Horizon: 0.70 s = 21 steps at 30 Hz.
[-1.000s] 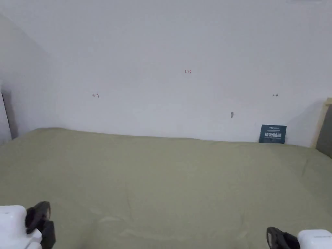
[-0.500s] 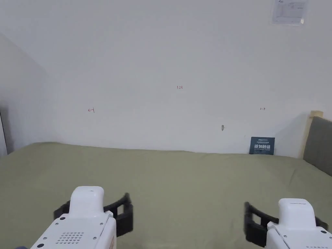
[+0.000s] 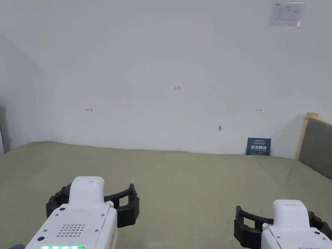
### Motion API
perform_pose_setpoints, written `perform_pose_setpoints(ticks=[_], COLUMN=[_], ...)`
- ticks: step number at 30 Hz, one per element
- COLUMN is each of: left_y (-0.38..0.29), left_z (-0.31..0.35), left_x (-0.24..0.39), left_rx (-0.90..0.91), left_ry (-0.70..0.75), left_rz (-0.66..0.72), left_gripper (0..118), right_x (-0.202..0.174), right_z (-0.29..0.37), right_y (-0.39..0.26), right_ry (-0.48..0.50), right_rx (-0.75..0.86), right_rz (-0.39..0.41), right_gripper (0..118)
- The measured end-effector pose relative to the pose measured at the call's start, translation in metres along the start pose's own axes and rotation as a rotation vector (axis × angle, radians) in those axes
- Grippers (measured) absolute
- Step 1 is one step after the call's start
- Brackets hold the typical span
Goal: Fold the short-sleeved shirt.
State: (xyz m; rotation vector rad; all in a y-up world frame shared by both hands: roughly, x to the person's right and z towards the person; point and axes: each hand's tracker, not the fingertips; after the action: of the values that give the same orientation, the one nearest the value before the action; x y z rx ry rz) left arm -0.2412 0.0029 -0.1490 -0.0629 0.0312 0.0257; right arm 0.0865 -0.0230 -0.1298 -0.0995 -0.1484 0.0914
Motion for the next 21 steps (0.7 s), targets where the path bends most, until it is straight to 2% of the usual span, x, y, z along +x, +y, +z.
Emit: perform_pose_setpoints(ticks=[9, 14, 21], left_y=[-0.010, -0.009, -0.006], left_z=[-0.004, -0.001, 0.001], left_x=[-0.008, -0.005, -0.009], left_rx=[-0.066, -0.056, -0.067], left_ry=[0.023, 0.006, 0.020], left_rz=[0.067, 0.032, 0.074], left_gripper=[116, 116, 116], right_x=[0.000, 0.000, 0.004], right_z=[0.008, 0.011, 0.009], right_y=[-0.002, -0.004, -0.005], right_ry=[0.037, 0.028, 0.063], right_rx=[0.052, 0.074, 0.064], right_rz=[0.024, -0.012, -0.044], right_gripper=[117, 117, 117])
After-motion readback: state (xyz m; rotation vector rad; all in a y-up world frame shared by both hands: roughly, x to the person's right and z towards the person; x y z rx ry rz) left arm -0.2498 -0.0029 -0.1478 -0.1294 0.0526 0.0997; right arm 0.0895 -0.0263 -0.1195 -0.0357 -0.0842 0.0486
